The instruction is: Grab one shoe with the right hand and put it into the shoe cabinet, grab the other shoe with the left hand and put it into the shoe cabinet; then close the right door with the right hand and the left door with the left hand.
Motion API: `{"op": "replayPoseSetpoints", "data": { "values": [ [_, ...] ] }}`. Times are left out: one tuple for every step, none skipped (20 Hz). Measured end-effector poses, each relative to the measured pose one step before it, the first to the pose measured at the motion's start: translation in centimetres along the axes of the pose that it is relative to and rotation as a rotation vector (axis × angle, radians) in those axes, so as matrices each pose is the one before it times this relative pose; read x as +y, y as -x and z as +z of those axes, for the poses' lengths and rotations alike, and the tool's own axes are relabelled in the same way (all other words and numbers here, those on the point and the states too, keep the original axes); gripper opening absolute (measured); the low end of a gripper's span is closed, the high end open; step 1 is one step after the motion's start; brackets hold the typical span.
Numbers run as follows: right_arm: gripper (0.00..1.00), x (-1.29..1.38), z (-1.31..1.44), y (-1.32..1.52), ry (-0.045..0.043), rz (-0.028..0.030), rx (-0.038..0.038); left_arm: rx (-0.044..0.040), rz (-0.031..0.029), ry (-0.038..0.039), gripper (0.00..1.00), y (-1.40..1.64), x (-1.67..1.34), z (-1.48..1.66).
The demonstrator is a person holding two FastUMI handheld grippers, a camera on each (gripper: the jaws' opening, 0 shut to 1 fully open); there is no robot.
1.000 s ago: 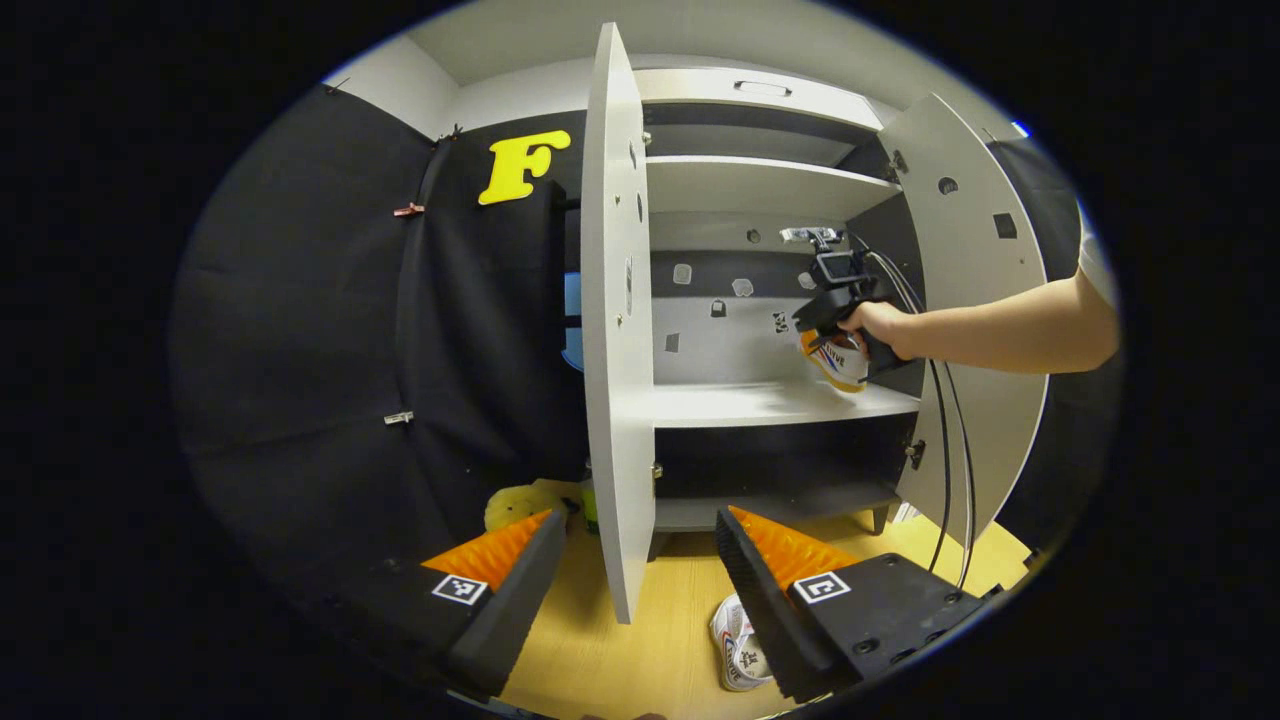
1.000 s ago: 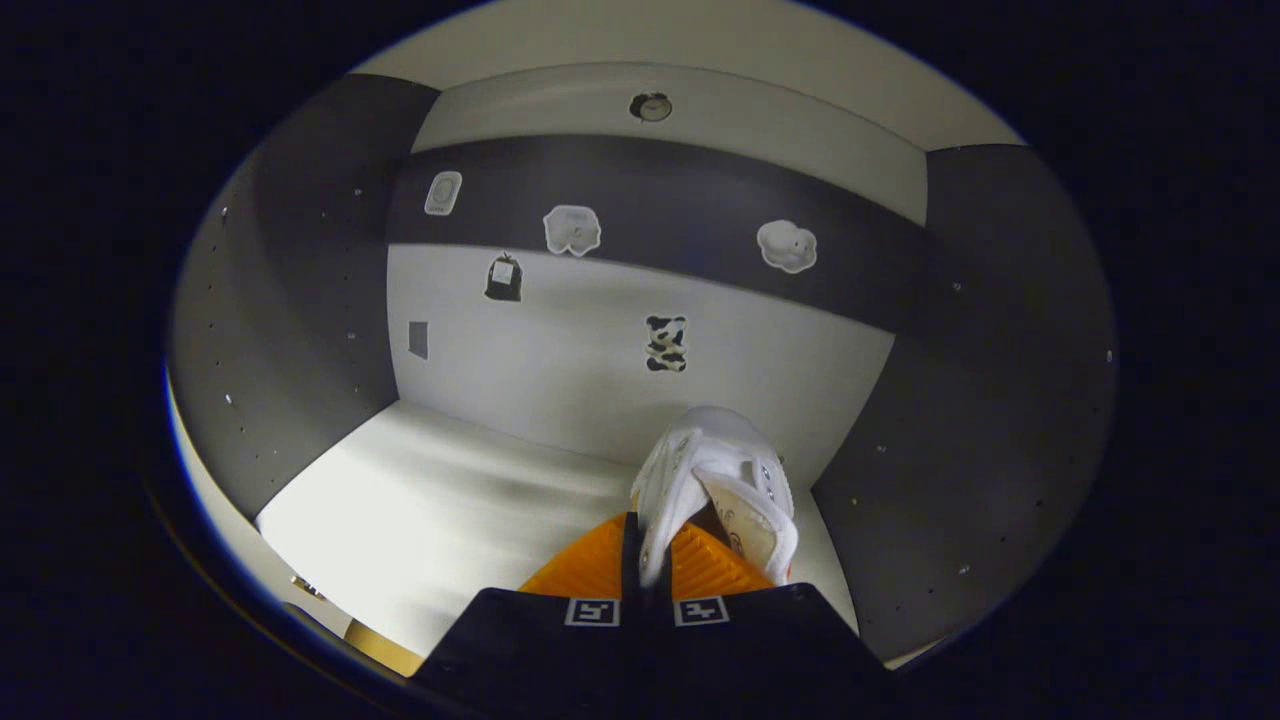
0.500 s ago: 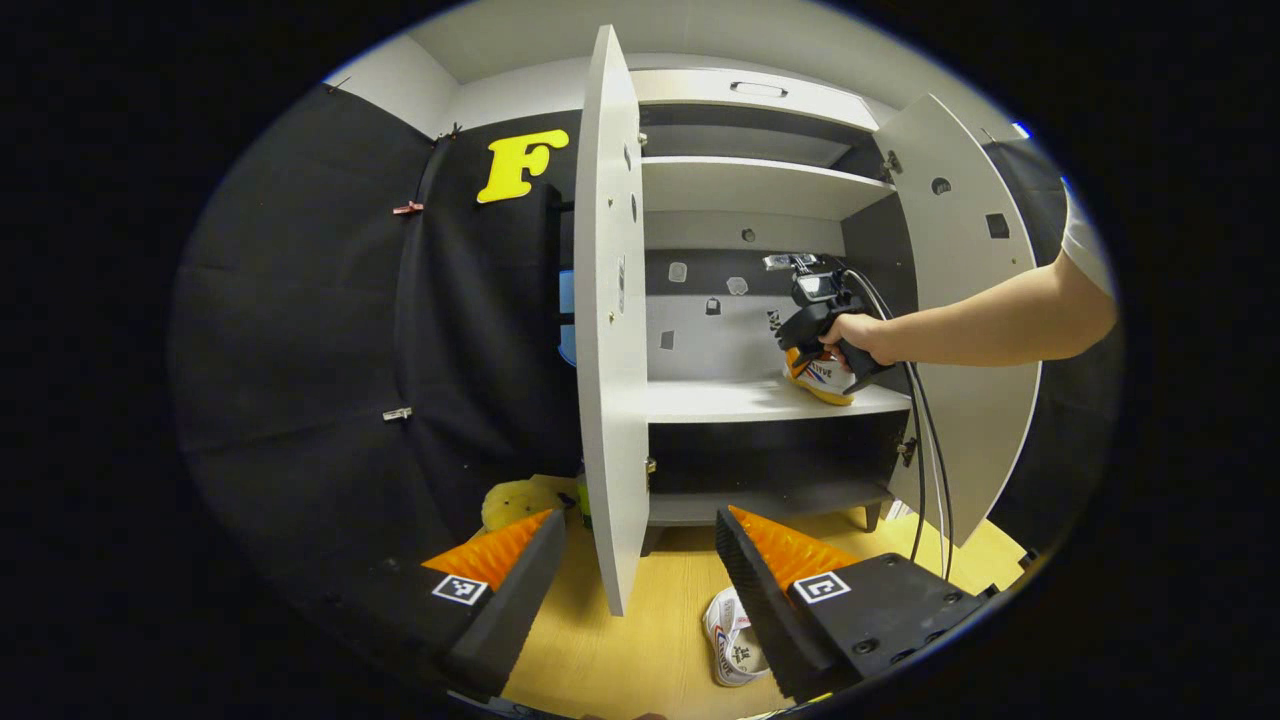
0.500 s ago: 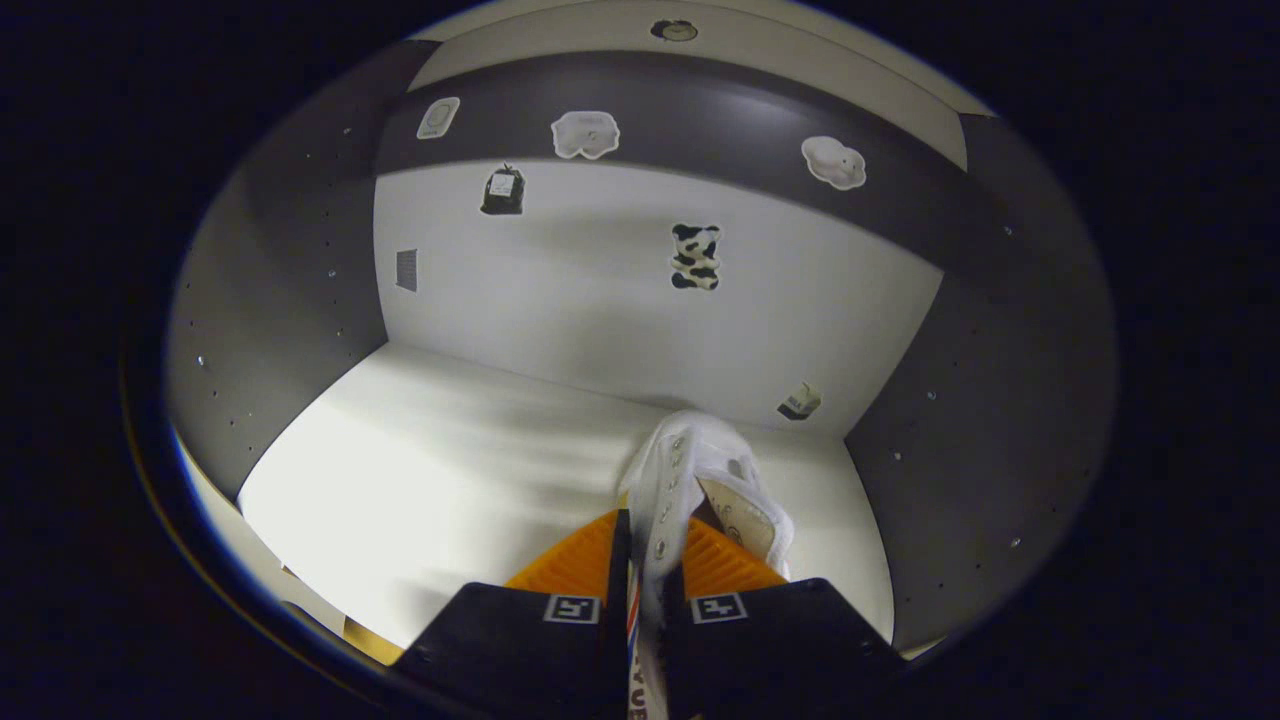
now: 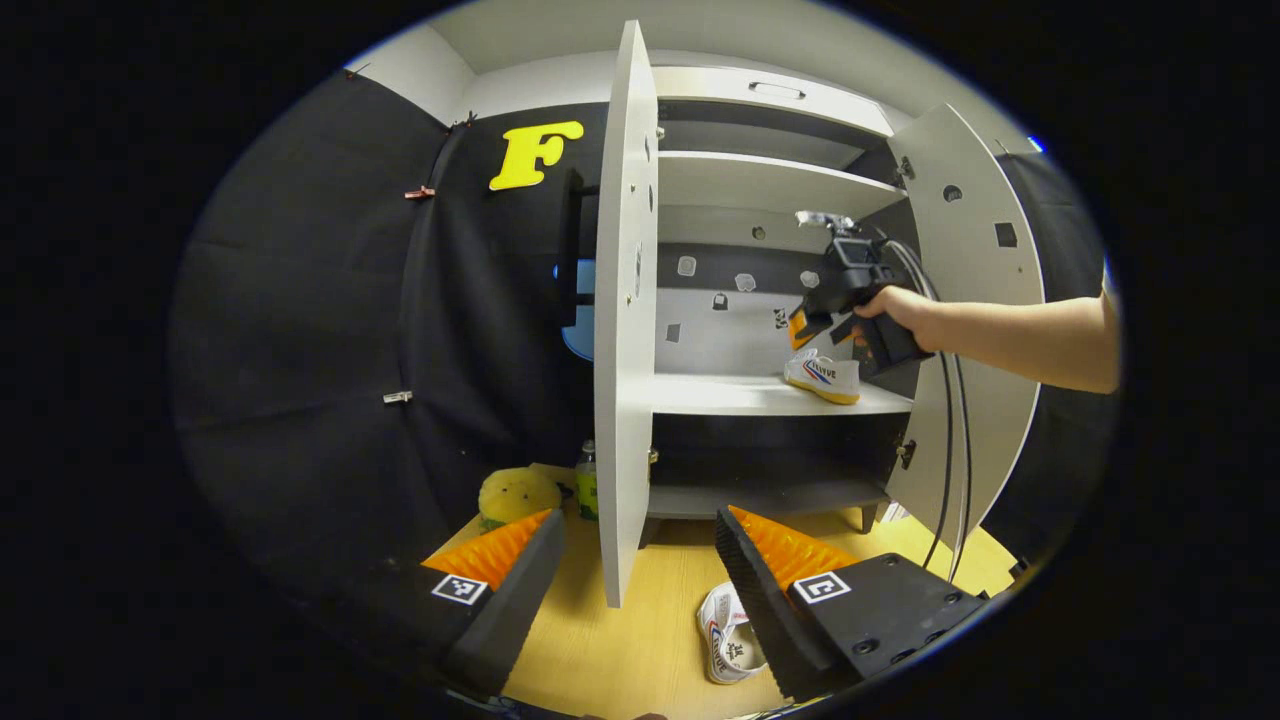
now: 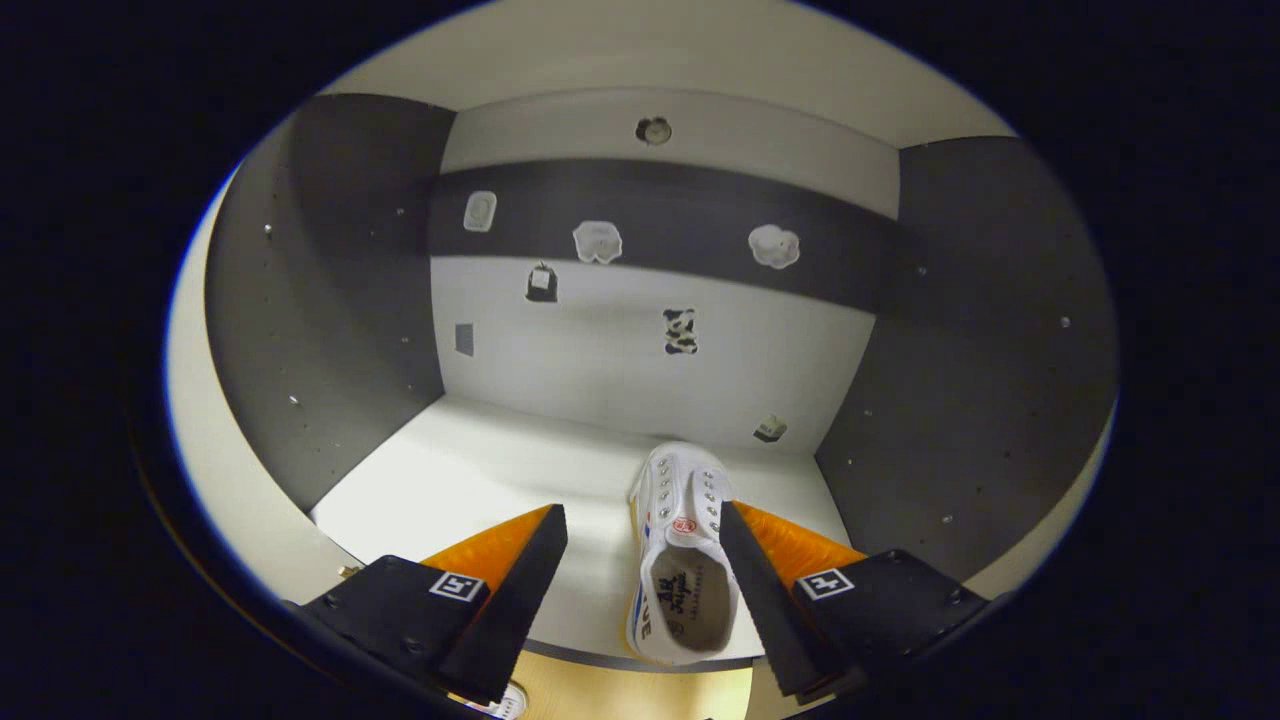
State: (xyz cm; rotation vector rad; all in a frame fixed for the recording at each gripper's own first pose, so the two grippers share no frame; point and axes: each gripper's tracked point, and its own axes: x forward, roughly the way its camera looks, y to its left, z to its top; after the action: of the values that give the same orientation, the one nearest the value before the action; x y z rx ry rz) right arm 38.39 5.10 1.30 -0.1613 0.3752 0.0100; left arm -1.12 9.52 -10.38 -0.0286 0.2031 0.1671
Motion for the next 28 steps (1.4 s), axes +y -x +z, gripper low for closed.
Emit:
{"op": "replayPoseSetpoints", "data": {
  "values": [
    [0.99,0.003,0.552,1.515,-0.01155,0.00167,-0.04024,0.00990,-0.00657,-0.00725,0.95,-0.079,-0.175,-0.530],
    [0.98,0.073,0.425,1.440,-0.00931,-0.00011,-0.04084,0.01422,-0.01000,-0.00061,0.95,-0.094,-0.186,-0.613],
    [0.98,0.026,0.131,1.365,-0.00626,-0.00149,-0.03465,0.01311,-0.01441,0.00567,0.95,-0.209,-0.276,-0.582],
    [0.98,0.224,-0.076,1.411,-0.00613,0.00427,-0.03231,0.00947,-0.01462,0.00831,0.95,-0.141,-0.264,-0.400],
    [0.98,0.213,-0.344,1.508,-0.01030,0.00154,-0.02300,0.01008,-0.01280,0.00687,0.95,-0.250,-0.262,-0.454],
    [0.98,0.220,-0.549,1.521,-0.01193,0.00584,-0.01750,0.00836,-0.00992,0.00196,0.95,-0.228,-0.194,-0.383],
    [0.98,0.016,-0.660,1.462,-0.00801,-0.00243,-0.01792,0.00631,-0.00977,-0.00248,0.95,-0.304,-0.202,-0.352],
    [0.98,-0.118,-0.628,1.561,-0.00707,-0.00763,-0.02462,0.00443,-0.00916,-0.00635,0.95,-0.289,-0.253,-0.248],
    [0.98,-0.054,-0.772,1.411,-0.00145,-0.00422,-0.01785,0.00340,-0.01036,-0.00645,0.95,-0.351,-0.307,-0.266],
    [0.98,-0.087,-0.874,1.481,0.00117,-0.00289,-0.01566,0.00272,-0.01382,-0.00510,0.95,-0.307,-0.325,-0.236],
    [0.98,-0.193,-1.121,1.522,0.00282,-0.00091,-0.00256,0.00583,-0.01146,-0.00371,0.95,-0.407,-0.363,-0.381],
    [0.98,-0.072,-1.196,1.527,-0.00050,0.00469,0.00119,0.00831,-0.01046,0.00036,0.95,-0.422,-0.237,-0.381],
    [0.98,-0.245,-1.330,1.466,-0.00451,-0.00078,0.01015,0.01267,-0.01187,0.00410,0.95,-0.508,-0.300,-0.706],
    [0.98,-0.315,-1.362,1.519,-0.00970,-0.00141,0.01066,0.01626,-0.01171,0.00453,0.95,-0.465,-0.263,-0.724],
    [0.98,-0.252,-1.339,1.442,-0.01038,-0.00177,0.00847,0.02179,-0.01009,0.00310,0.95,-0.489,-0.139,-0.945],
    [0.98,-0.437,-1.434,1.413,-0.00932,-0.00793,0.01401,0.02602,-0.01262,0.00163,0.95,-0.456,-0.228,-1.047],
    [0.98,-0.437,-1.512,1.237,-0.00671,-0.00699,0.02412,0.03728,-0.01584,0.00146,0.95,-0.382,-0.332,-1.218],
    [0.98,-0.441,-1.763,1.196,0.00050,-0.00380,0.02889,0.03727,-0.02045,0.00562,0.96,-0.345,-0.417,-1.230],
    [0.98,-0.491,-1.669,1.103,0.00517,-0.00909,0.03397,0.02770,-0.01579,0.00743,0.96,-0.371,-0.319,-0.934],
    [0.98,-0.579,-1.615,0.937,0.00974,-0.00956,0.03085,0.02722,-0.00974,0.00925,0.96,-0.404,-0.179,-0.925],
    [0.98,-0.578,-1.652,0.923,0.00417,-0.01297,0.03439,0.02940,-0.00948,0.00879,0.96,-0.713,-0.199,-1.247],
    [0.98,-0.500,-1.740,0.895,-0.00573,-0.01163,0.03651,0.02649,-0.00463,0.00527,0.96,-0.581,-0.056,-1.008],
    [0.98,-0.331,-1.677,0.794,-0.01577,-0.00666,0.03506,0.02710,-0.00268,0.00447,0.96,-0.751,-0.047,-1.131],
    [0.98,-0.326,-1.740,0.795,-0.01295,-0.00603,0.03474,0.02615,-0.00295,0.00590,0.96,-0.675,-0.079,-0.971],
    [0.98,-0.326,-1.560,0.544,-0.00243,-0.00895,0.03294,0.02675,-0.00547,0.00675,0.96,-0.853,-0.286,-0.981],
    [0.98,-0.473,-1.569,0.498,0.00147,-0.01239,0.02712,0.02297,-0.00339,0.00380,0.96,-0.648,-0.212,-0.813],
    [0.99,-0.444,-1.115,0.446,-0.00013,-0.00988,0.02345,0.02128,0.00154,0.00064,0.96,-0.890,-0.001,-0.780],
    [0.99,-0.308,-1.004,0.400,-0.00579,-0.00589,0.02025,0.01654,-0.00054,0.00113,0.96,-0.941,-0.110,-0.625]
  ]
}}
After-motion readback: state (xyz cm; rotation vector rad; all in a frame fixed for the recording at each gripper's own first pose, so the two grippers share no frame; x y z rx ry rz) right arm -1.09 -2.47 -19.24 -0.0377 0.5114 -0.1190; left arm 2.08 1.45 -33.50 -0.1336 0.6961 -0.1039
